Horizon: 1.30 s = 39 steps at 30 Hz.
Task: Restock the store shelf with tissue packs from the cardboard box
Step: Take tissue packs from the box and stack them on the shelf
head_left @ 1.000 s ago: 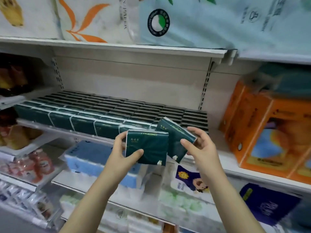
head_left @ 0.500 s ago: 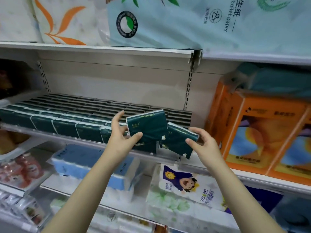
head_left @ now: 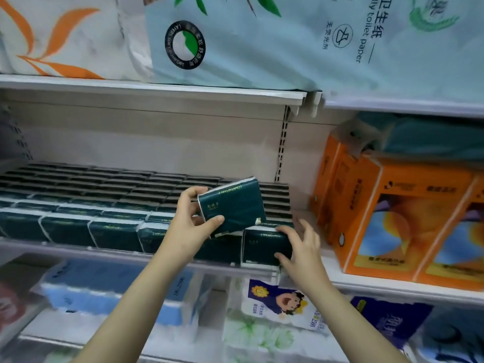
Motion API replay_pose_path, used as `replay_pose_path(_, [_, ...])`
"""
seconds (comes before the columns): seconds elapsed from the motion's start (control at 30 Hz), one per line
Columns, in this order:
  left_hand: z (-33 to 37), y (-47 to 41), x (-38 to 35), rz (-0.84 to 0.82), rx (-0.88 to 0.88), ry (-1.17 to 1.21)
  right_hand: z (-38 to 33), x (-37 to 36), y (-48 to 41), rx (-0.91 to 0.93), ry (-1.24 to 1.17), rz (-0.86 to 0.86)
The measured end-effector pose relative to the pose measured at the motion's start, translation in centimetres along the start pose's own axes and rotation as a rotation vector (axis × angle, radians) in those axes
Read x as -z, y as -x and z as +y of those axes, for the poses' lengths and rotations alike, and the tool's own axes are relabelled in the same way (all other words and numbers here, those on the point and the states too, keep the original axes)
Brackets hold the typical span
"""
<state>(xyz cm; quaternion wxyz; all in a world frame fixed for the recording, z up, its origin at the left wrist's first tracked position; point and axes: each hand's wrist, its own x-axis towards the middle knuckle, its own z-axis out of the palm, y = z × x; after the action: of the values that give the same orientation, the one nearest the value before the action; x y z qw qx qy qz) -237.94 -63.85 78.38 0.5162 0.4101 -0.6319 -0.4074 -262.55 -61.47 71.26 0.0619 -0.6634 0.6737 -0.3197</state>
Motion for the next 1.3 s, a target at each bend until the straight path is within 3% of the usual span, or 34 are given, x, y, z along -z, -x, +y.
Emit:
replay_pose_path(0.33, [-0.4, -1.4, -0.1, -0.088, -0.004, 0.074, -0.1, 0.5, -0.2, -0.075, -0.092, -0.015])
replay_pose_path(0.43, [-0.4, -1.8, -0.5, -0.146, -0.028, 0.073, -0.5, 2.4, 0.1, -0.054, -0.176, 0.136])
replay_pose_path(0.53, [-0.3, -1.8, -1.3, -0.230, -0.066, 0.050, -2.2, 5.0, 0.4, -0.049, -0.379, 0.216])
replay_pose_path(0.63, [-0.5, -1.8, -2.1, -0.322, -0.095, -0.014, -3.8, 6.7, 0.7, -0.041, -0.616, 0.098])
replay_pose_path(0.8, [-1.4, -1.8, -3.3, -0.416, -0.218, -0.287, -2.5, 5.8, 1.5, 0.006, -0.534, -0.009])
replay_pose_path(1.0, [-3.2, -2.1, -4.3, -0.337, -0.436, -0.834, -0.4, 3.0, 1.9, 0.056, -0.365, 0.029])
replay_pose_path(1.3, [-5.8, -2.2, -5.1, -0.226, -0.557, -1.100, 1.3, 0.9, 1.3, 0.083, -0.226, 0.048])
